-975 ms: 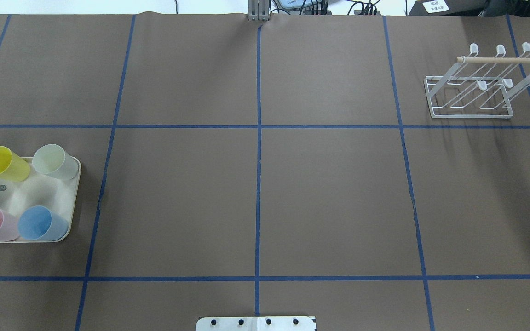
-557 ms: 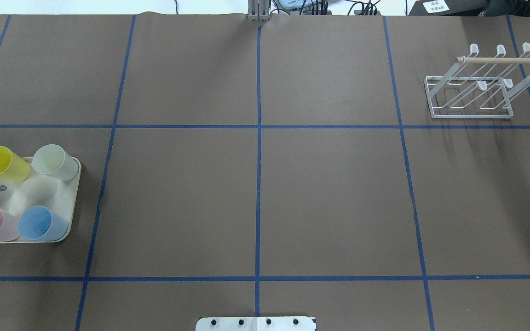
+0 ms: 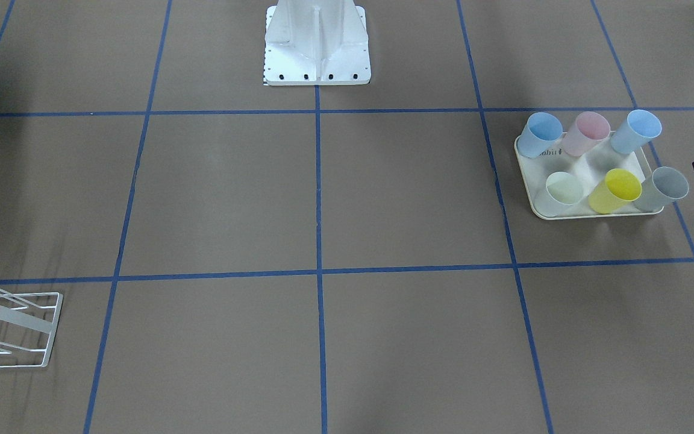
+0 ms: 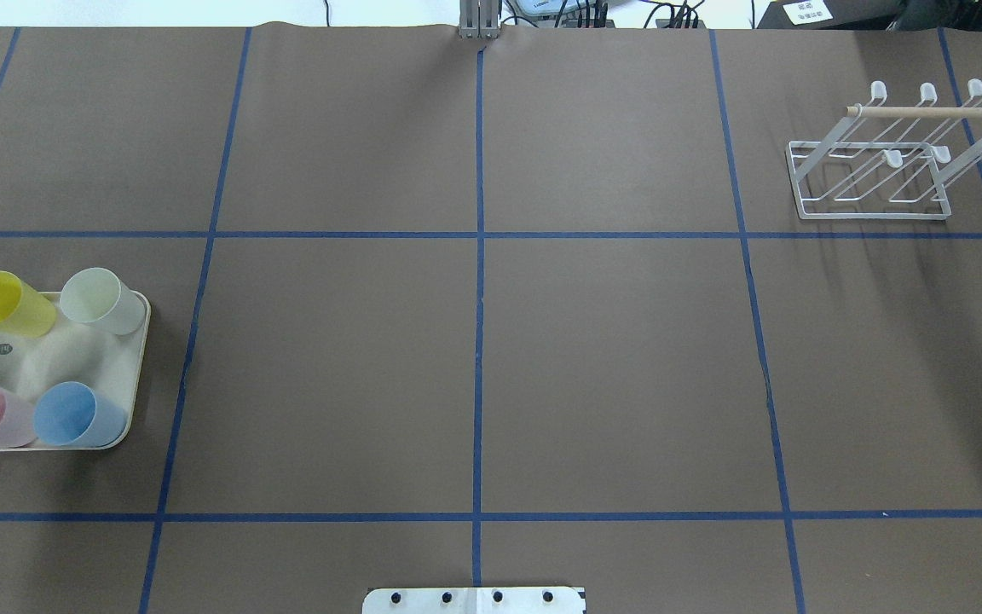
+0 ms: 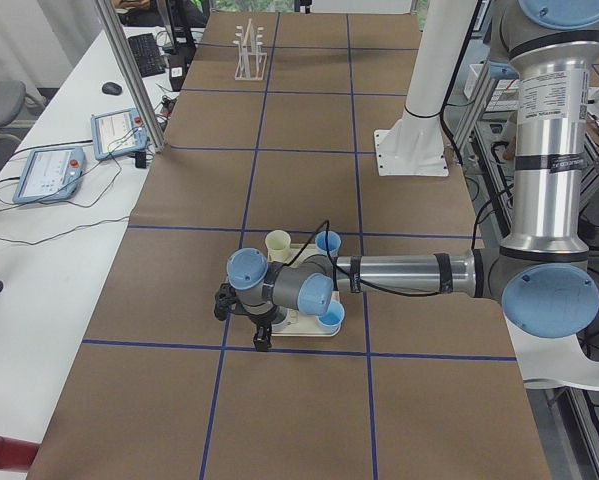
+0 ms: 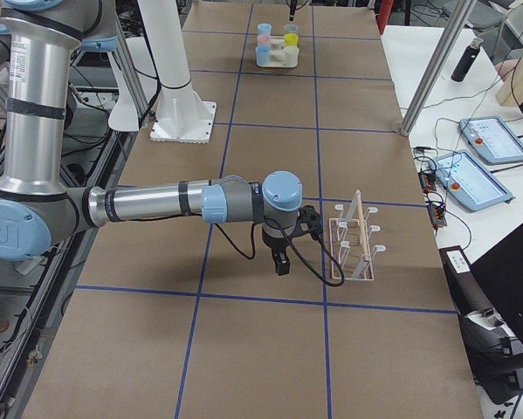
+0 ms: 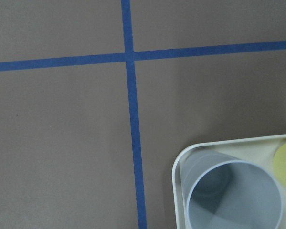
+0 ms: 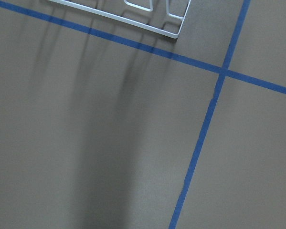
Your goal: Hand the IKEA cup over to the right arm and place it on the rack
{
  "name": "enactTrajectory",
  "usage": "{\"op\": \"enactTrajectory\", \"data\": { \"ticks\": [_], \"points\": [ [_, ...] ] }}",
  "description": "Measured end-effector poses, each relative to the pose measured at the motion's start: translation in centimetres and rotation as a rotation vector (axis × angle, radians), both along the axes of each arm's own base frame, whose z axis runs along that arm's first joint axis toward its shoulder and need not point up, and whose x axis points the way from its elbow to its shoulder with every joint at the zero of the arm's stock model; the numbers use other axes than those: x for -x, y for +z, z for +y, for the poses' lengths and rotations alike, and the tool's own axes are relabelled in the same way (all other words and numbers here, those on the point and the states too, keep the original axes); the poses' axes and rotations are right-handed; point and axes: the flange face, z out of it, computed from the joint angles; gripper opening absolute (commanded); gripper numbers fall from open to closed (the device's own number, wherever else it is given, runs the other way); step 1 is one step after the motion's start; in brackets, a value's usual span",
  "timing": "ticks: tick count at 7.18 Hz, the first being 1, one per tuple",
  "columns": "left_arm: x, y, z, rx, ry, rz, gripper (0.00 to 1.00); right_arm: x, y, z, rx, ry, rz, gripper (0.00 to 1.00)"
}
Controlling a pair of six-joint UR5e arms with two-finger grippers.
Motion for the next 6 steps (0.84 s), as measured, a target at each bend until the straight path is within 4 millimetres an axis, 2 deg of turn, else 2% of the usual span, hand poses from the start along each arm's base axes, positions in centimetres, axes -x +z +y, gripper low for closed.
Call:
{"op": "enactTrajectory", "data": {
  "ticks": [1,2,3,4,6],
  "points": [
    [-1.0,0.3,-0.1,0.007,0.018,-0.002,0.97,0.0,0.0,0.0,0.002,0.000,0.000,1.00],
    [-1.7,0.9,0.0,0.017,0.033,-0.004,0.79,0.0,0.1,0.0,0.004,-0.001,0.000,1.00],
    [-2.4,1.4,0.1,0.024,0.047,-0.006,0.25,0.1,0.3,0.0,0.009,0.000,0.000,1.00],
    [-3.0,1.6,0.2,0.026,0.059,-0.006,0.00,0.1,0.5,0.0,0.013,0.000,-0.001,1.00],
    [-3.8,1.9,0.2,0.036,0.068,-0.005,0.00,0.1,0.6,0.0,0.016,-0.001,-0.006,1.00]
  ]
}}
